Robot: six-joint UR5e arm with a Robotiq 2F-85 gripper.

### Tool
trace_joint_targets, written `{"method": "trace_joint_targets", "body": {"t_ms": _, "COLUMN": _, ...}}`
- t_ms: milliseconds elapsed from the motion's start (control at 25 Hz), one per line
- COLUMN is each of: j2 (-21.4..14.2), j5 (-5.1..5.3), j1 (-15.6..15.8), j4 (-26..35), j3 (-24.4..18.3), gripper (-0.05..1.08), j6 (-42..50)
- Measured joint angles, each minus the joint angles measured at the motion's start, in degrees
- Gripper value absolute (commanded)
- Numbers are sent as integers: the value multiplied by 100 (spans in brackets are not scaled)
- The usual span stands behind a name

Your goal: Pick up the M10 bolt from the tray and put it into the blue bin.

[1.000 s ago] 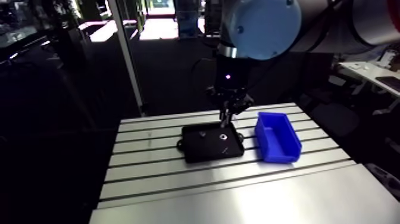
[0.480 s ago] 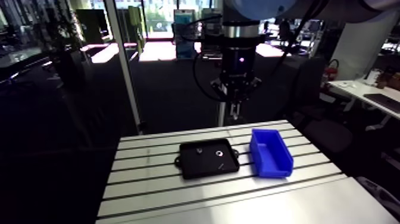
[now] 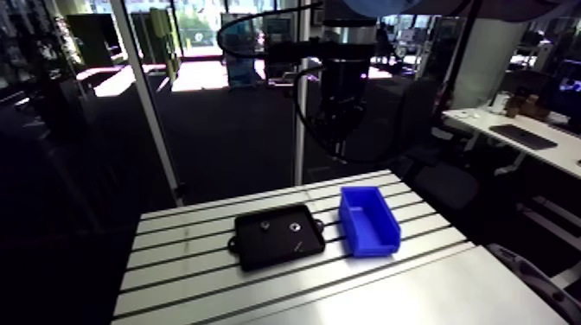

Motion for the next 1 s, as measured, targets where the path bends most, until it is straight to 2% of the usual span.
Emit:
{"method": "trace_joint_targets", "body": {"t_ms": 160, "j2": -8, "j5": 121, "j1": -91, "j4": 45, "j3": -5, "gripper": 98, "j6": -1147}}
{"method": "trace_joint_targets", "body": {"t_ms": 480, "j2": -12, "j5": 251, "j1": -319, "j4": 310, "j3": -113, "gripper": 98, "j6": -3004}}
{"method": "trace_joint_targets", "body": {"t_ms": 720, "j2": -13, "j5": 255, "j1": -537, "j4": 435, "j3": -55, "gripper": 98, "j6": -4223}}
{"method": "trace_joint_targets", "body": {"t_ms": 1000, "j2": 5, "j5": 215, "j1": -850, "j4": 469, "j3": 78, "gripper": 97, "j6": -5137}}
